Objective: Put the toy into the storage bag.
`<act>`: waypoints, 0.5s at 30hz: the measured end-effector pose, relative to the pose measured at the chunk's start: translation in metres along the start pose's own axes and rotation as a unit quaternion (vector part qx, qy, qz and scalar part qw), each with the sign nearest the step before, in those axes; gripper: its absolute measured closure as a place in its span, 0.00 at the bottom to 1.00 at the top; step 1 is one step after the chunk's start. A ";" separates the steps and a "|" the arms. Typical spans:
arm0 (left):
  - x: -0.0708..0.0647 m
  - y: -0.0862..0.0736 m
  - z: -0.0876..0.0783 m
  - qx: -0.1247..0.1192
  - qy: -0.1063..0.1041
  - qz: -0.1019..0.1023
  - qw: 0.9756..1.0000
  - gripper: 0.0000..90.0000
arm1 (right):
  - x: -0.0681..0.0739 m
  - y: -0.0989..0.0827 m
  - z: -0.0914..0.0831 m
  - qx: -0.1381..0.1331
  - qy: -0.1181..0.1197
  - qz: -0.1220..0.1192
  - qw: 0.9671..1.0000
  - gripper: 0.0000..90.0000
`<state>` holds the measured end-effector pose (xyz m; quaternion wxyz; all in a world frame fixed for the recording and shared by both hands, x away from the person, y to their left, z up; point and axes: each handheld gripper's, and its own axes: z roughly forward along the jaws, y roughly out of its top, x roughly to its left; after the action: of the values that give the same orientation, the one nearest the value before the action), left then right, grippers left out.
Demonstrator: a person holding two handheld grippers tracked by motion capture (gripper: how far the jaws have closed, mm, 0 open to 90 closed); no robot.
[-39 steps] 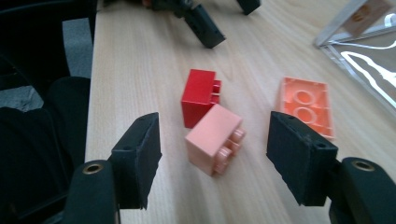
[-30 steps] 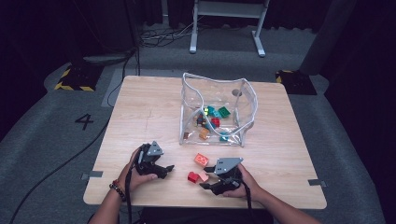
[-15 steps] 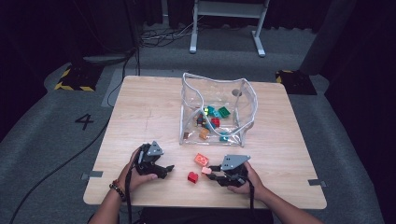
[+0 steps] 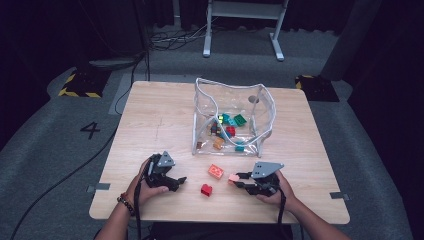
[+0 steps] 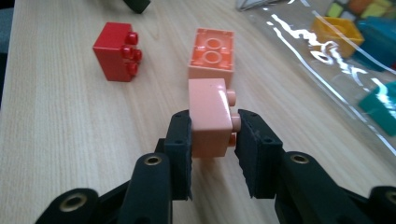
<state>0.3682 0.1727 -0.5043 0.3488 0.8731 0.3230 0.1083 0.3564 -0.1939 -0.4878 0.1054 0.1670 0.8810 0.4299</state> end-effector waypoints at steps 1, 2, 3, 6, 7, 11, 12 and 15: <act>0.000 0.000 0.000 0.000 0.000 0.000 1.000 0.15 | -0.002 0.000 -0.003 -0.001 -0.003 0.004 1.000 0.74; 0.000 0.000 0.000 0.000 0.000 0.000 1.000 0.15 | -0.005 -0.001 -0.006 -0.004 -0.005 0.009 1.000 0.74; 0.000 0.000 0.000 -0.001 0.000 -0.001 1.000 0.15 | -0.009 -0.001 -0.010 -0.003 -0.010 0.007 1.000 0.74; 0.000 0.000 0.000 0.000 0.000 0.000 1.000 0.15 | -0.016 -0.003 -0.017 -0.007 -0.027 0.009 1.000 0.74; 0.000 0.000 0.000 -0.001 0.000 -0.001 1.000 0.15 | -0.018 -0.003 -0.019 -0.010 -0.028 0.014 0.999 0.74; 0.000 0.000 0.000 0.000 0.000 0.000 1.000 0.15 | -0.027 -0.006 -0.029 -0.014 -0.044 0.021 0.999 0.74; 0.000 0.000 0.000 0.000 0.000 0.000 1.000 0.15 | -0.029 -0.006 -0.031 -0.013 -0.050 0.021 0.998 0.74; 0.000 0.000 0.000 -0.001 0.000 -0.001 1.000 0.15 | -0.037 -0.009 -0.037 -0.019 -0.059 0.030 0.998 0.74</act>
<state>0.3681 0.1726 -0.5044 0.3497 0.8724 0.3238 0.1083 0.3763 -0.2399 -0.4706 0.1476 0.2161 0.8594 0.4393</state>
